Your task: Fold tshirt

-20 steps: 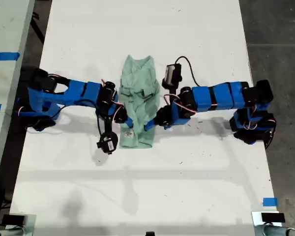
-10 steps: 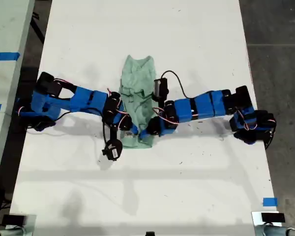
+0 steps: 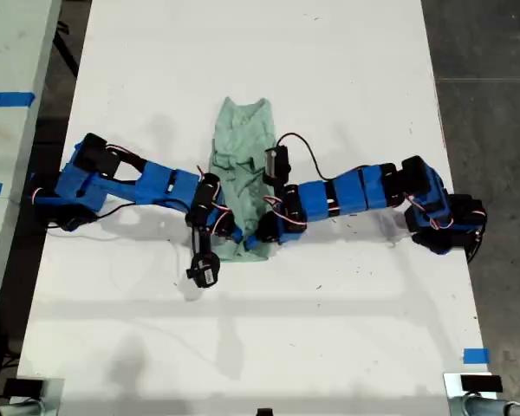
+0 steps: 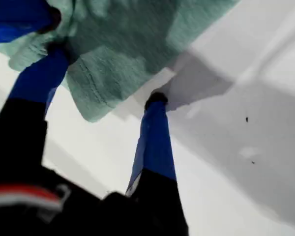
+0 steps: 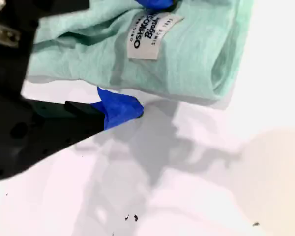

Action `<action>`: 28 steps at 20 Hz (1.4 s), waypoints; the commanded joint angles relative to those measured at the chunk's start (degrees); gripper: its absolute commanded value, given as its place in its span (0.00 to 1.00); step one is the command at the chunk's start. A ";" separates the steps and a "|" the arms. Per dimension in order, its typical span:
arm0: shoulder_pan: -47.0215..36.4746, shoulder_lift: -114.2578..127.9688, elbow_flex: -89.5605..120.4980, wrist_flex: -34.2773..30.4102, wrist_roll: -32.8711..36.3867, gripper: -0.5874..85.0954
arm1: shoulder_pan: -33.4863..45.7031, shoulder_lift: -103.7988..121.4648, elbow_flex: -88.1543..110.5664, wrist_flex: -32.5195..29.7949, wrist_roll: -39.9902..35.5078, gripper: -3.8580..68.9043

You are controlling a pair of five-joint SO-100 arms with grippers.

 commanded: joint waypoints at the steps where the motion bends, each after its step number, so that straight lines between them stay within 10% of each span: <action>1: -1.05 -0.79 -3.08 -1.49 1.05 0.30 | 0.70 -0.79 -4.39 -1.76 -1.58 0.43; 11: -1.05 -2.81 -3.08 -5.71 1.93 0.01 | -0.44 -7.12 -9.84 -1.41 -2.02 0.03; 20: 2.29 10.63 -8.96 3.78 4.48 0.01 | -3.34 12.22 -10.46 7.21 -3.08 0.03; 28: -9.05 19.25 -8.79 5.19 18.28 0.01 | 9.23 19.42 -9.58 6.33 -13.54 0.03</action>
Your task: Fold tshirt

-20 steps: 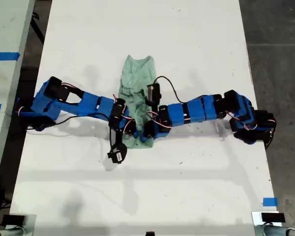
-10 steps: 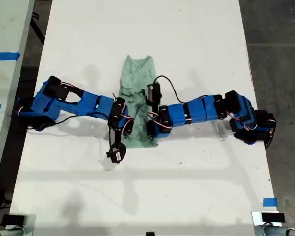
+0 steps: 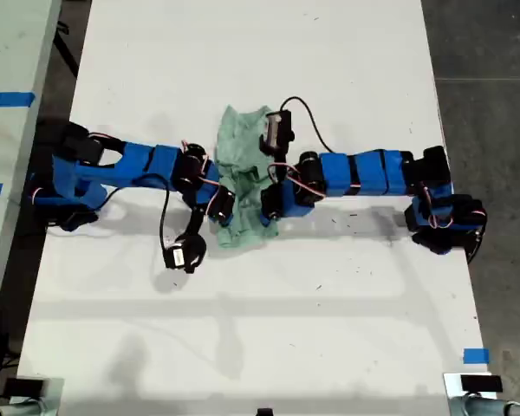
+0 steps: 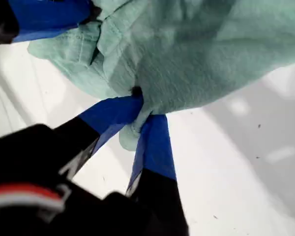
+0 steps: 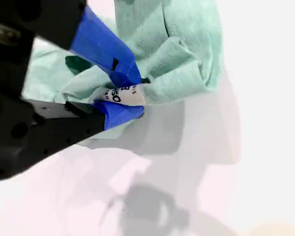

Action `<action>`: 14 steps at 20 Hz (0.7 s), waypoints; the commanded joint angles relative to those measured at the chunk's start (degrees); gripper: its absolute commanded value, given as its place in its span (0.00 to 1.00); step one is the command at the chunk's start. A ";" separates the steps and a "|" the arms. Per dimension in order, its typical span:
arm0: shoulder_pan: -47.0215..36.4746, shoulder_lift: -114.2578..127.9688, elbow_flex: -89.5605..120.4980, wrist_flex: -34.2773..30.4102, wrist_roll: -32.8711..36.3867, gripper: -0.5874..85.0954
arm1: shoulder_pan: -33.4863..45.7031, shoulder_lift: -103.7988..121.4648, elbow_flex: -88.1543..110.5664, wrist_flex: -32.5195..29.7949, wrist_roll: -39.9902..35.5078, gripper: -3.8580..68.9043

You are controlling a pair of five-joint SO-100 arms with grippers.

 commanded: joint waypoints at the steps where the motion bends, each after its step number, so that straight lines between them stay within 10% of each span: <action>1: -8.00 6.15 -2.81 2.20 6.06 0.01 | 7.12 6.77 -1.49 -1.23 -5.27 0.03; 7: -29.00 6.94 -2.99 9.67 17.84 0.01 | 21.80 7.73 -0.44 -5.89 -14.94 0.03; 14: -38.76 0.70 -3.96 3.96 25.58 0.01 | 30.94 5.54 1.23 -15.29 -20.13 0.03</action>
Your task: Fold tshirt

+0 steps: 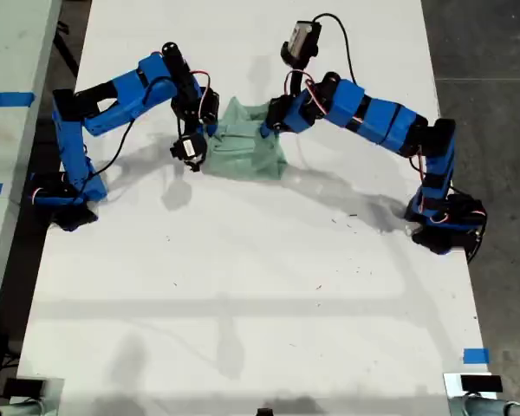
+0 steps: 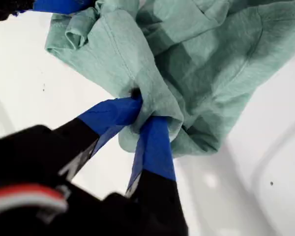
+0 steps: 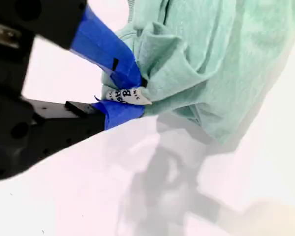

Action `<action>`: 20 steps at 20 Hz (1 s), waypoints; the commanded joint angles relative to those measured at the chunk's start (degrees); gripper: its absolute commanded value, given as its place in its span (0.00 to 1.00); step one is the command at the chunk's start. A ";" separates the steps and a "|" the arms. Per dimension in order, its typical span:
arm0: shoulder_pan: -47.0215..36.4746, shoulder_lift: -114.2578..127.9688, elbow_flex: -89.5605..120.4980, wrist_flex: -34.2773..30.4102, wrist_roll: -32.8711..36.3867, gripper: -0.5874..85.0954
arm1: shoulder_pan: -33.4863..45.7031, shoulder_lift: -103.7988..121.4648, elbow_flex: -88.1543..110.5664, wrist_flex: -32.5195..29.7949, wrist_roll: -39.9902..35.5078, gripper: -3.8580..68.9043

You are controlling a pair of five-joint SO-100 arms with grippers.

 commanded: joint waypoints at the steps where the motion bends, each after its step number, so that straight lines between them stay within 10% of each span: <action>1: -2.64 -1.32 -3.43 -3.08 2.11 0.01 | 3.52 3.87 -0.09 -4.04 -1.76 0.03; 4: -5.71 -3.43 -3.52 -8.09 3.60 0.14 | 7.47 3.69 1.49 -8.53 -3.78 0.04; 7: -11.87 -2.64 -4.13 -9.05 3.52 0.40 | 14.33 3.52 1.41 -7.91 -3.69 0.55; 12: -19.60 5.54 2.02 -4.48 3.69 0.44 | 22.76 7.65 7.38 -0.53 -4.39 0.42; 20: -19.25 31.90 41.57 -15.82 3.87 0.34 | 26.72 36.91 42.80 -4.22 -5.19 0.28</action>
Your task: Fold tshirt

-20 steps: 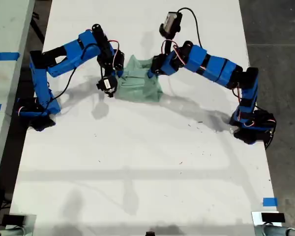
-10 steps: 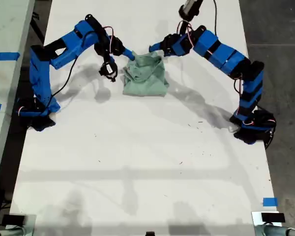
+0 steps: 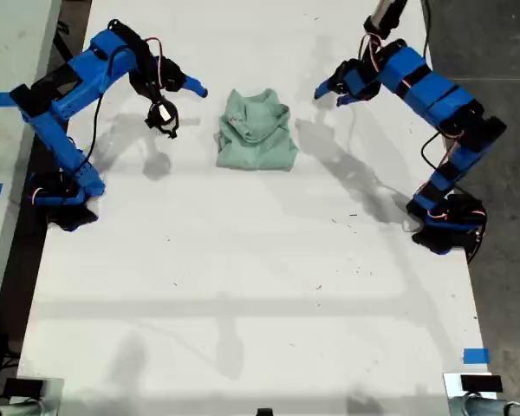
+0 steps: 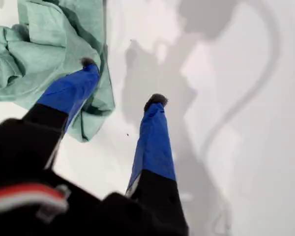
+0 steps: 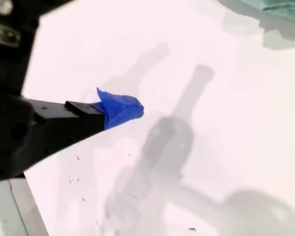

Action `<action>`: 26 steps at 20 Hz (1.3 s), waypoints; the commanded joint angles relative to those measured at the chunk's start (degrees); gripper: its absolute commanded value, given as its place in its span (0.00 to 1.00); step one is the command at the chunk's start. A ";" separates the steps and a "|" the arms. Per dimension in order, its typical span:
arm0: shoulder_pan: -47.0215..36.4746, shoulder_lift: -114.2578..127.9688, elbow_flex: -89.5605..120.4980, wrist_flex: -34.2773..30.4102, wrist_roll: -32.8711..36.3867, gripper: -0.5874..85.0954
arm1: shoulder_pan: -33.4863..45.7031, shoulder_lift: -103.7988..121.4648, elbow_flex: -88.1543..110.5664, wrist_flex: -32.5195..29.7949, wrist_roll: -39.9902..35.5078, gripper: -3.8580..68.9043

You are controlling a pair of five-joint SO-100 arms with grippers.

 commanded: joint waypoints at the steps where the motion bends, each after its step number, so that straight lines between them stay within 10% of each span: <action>1: 3.87 15.03 15.64 -5.89 -0.70 0.29 | -0.09 17.93 14.59 -4.92 0.00 0.22; 5: 16.44 35.24 40.25 -15.21 -7.29 0.02 | -4.92 40.96 39.81 -8.26 6.77 0.11; 9: 28.04 60.21 64.51 -20.92 -17.93 0.01 | -11.87 73.56 64.51 -4.75 21.53 0.09; 17: 31.90 101.78 86.48 -5.98 -25.93 0.01 | -28.74 99.76 83.67 0.00 47.81 0.03; 20: 32.70 103.10 86.31 -0.79 -26.72 0.03 | -28.21 99.76 84.02 -0.88 46.05 0.03; 24: 27.51 102.92 86.40 5.45 -26.19 0.07 | -28.21 99.84 84.02 -0.62 9.40 0.05; 26: 25.84 102.92 86.40 5.45 -26.10 0.07 | -28.65 99.93 84.02 -0.62 9.14 0.04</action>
